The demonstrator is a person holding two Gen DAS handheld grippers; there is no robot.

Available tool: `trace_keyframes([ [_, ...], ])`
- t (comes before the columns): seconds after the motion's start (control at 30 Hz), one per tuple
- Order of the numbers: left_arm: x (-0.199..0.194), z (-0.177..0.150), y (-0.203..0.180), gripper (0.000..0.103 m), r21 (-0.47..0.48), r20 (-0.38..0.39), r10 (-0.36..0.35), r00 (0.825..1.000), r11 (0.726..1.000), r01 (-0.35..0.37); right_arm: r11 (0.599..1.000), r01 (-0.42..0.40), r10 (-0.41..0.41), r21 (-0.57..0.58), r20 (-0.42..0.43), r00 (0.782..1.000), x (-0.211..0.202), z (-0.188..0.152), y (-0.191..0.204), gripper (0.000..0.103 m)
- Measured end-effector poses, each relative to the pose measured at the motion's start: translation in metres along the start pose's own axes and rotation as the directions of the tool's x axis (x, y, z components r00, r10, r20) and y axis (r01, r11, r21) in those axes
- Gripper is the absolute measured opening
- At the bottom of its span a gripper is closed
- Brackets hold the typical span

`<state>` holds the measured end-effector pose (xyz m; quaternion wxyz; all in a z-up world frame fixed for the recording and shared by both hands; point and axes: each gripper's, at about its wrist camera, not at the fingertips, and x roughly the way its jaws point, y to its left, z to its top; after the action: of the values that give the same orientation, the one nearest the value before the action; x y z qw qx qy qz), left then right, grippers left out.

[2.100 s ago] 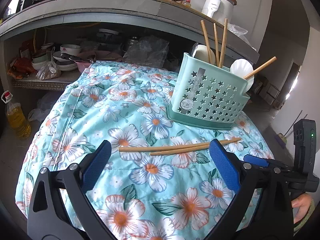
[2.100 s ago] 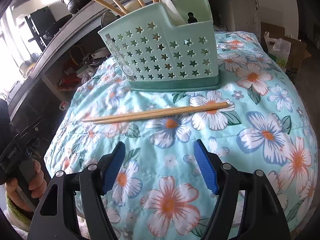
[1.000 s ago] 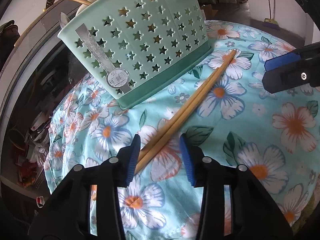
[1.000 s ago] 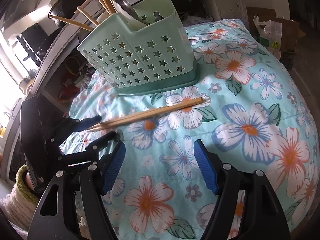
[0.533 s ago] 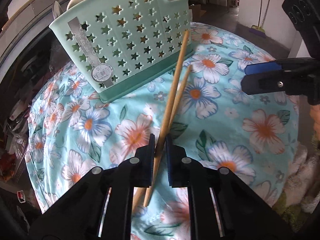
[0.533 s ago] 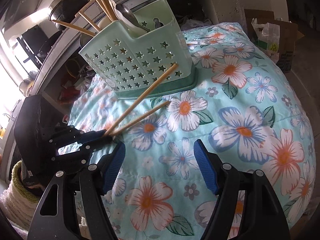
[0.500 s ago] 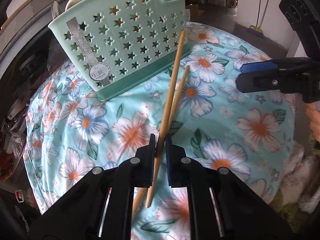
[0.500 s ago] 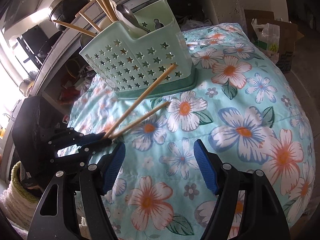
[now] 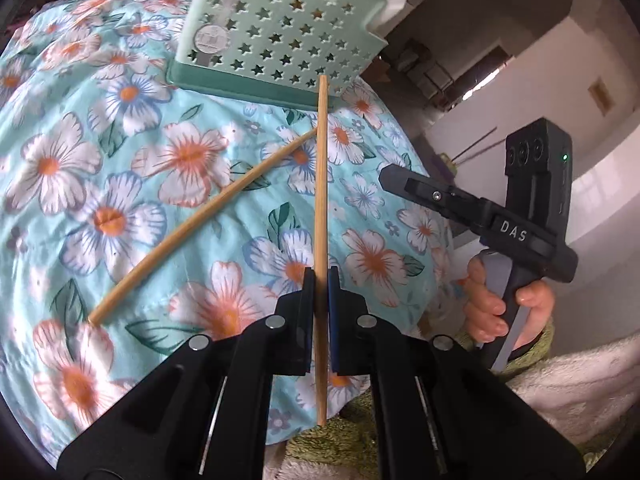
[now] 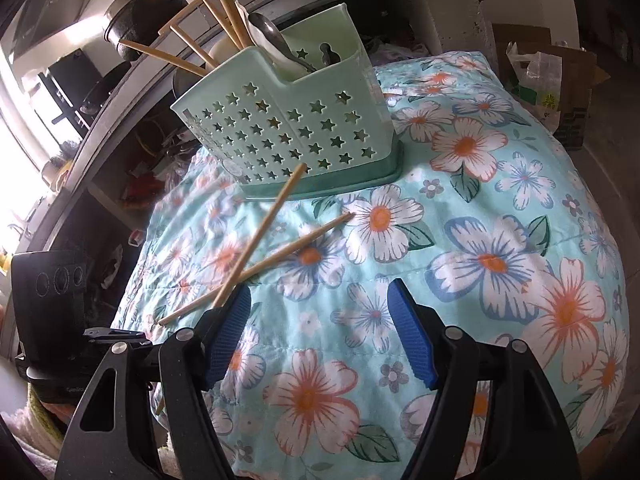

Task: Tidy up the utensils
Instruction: 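Grasp one wooden chopstick with the left gripper and lift it upright, then grasp the other chopstick with the right gripper while the left holds its chopstick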

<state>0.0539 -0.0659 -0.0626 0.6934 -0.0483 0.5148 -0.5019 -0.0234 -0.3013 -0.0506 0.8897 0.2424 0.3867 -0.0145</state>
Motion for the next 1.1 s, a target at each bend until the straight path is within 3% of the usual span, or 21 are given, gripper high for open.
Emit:
trace_keyframes([
  [0.13,-0.021,-0.007,0.01,0.005,-0.077,0.107,-0.023,0.994,0.997,0.031,1.0,-0.006,0.006,0.001,-0.001,1.0,0.001,0.0,0.002,0.069],
  [0.4,-0.067,-0.016,0.05,0.005,-0.229,0.255,0.077,0.964,0.973,-0.017,1.0,-0.015,0.015,-0.005,-0.007,1.0,0.004,0.0,0.01,0.069],
  [0.5,-0.074,-0.012,0.063,0.005,-0.268,0.282,0.108,0.953,0.963,-0.029,0.998,-0.051,0.051,0.021,-0.016,0.999,0.006,0.001,0.009,0.069],
  [0.63,-0.082,-0.011,0.068,0.005,-0.279,0.316,0.168,0.934,0.957,-0.078,0.982,-0.16,0.164,0.097,-0.043,0.985,0.015,0.003,0.008,0.069],
  [0.77,-0.088,-0.007,0.073,0.005,-0.288,0.35,0.24,0.905,0.948,-0.14,0.964,-0.211,0.225,0.161,-0.073,0.972,0.031,0.003,0.013,0.069],
  [0.87,-0.091,-0.003,0.079,0.005,-0.293,0.354,0.312,0.882,0.932,-0.212,0.957,-0.197,0.222,0.212,-0.101,0.97,0.048,0.002,0.016,0.069],
  [1.1,-0.094,-0.005,0.094,0.005,-0.324,0.363,0.33,0.871,0.922,-0.214,0.95,-0.124,0.159,0.288,-0.101,0.982,0.085,0.009,0.033,0.069],
])
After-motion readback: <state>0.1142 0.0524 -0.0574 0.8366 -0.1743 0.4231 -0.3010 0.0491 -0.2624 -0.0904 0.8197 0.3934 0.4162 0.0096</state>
